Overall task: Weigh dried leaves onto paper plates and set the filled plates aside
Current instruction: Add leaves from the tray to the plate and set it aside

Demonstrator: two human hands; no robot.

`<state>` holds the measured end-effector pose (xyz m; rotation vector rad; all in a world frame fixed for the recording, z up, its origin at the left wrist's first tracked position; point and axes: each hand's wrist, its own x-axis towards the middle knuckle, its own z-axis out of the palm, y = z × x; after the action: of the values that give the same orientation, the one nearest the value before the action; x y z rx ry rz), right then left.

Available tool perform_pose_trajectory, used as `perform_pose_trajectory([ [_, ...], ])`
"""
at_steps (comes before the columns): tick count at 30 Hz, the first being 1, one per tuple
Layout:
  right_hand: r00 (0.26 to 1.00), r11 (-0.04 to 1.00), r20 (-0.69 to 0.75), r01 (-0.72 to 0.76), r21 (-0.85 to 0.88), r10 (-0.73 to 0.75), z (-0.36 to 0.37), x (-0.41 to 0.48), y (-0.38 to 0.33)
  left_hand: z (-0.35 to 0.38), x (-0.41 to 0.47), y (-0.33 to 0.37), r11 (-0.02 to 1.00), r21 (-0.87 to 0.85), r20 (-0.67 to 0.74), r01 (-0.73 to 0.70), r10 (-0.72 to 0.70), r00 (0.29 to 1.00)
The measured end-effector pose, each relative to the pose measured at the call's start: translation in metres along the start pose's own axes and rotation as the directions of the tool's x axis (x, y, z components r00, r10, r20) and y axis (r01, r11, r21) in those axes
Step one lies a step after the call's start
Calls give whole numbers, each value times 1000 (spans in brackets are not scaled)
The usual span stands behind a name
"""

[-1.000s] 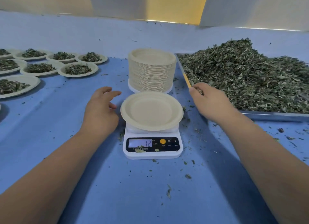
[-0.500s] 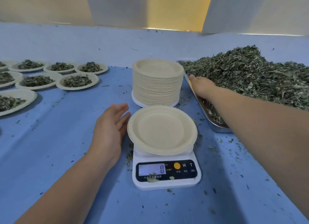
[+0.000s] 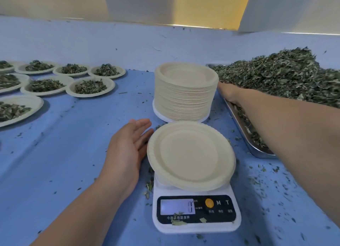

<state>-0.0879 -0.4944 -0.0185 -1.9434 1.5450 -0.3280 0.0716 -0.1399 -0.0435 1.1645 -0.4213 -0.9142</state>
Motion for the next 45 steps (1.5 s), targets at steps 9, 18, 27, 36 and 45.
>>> perform_pose_trajectory([
  [9,1000,998,12,-19,-65,20,-14,-50,10,2,-2,2,1000,3,-7,-13,13,1000],
  [18,997,963,70,3,-269,16,-37,-138,29,2,-6,2,999,36,-6,-26,27,1000],
  [27,959,909,-15,263,-323,-283,-41,-192,51,1,-16,2,990,122,-7,-63,65,998],
  [36,992,910,115,94,-403,-51,-26,-204,58,-1,-12,0,976,196,16,-96,95,995],
  [45,960,887,-115,184,-423,-254,1,-210,55,-1,-12,-1,972,209,7,-105,106,994],
])
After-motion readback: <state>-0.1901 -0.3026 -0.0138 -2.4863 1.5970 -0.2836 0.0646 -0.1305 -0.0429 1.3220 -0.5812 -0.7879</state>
